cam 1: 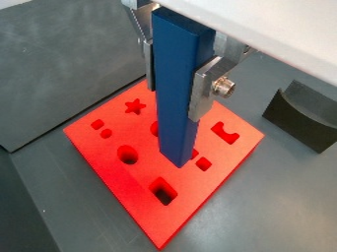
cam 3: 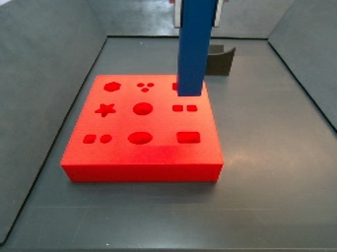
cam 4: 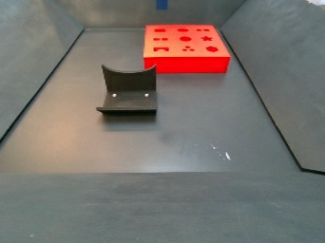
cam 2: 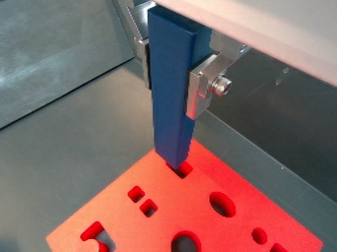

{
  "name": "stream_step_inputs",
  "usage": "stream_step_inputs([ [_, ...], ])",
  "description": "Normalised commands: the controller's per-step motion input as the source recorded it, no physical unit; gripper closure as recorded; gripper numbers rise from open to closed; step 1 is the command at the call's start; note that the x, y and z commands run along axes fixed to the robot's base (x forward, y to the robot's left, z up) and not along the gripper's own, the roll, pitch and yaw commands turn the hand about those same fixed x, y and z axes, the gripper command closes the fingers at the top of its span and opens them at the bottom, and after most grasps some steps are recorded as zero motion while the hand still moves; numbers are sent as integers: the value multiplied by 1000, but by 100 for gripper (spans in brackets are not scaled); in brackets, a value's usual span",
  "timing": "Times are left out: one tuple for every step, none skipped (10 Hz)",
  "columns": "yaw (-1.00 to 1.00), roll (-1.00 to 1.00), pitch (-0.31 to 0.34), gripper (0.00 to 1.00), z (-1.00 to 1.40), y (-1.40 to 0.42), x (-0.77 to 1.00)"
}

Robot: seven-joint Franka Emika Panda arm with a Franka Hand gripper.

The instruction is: Insert the rectangle object.

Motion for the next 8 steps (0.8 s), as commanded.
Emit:
stream_step_inputs([
  [0, 30, 0, 100, -140, -83, 277],
  [0, 49, 0, 100, -211, -63, 329],
  [0, 49, -3, 100, -240, -43, 326],
  [9, 50, -1, 100, -249, -40, 337],
  [14, 37, -19, 100, -300, -46, 354],
  [40, 40, -23, 100, -331, -29, 380],
  [51, 40, -3, 100, -269, -29, 383],
  [0, 10, 0, 100, -160, -34, 214],
])
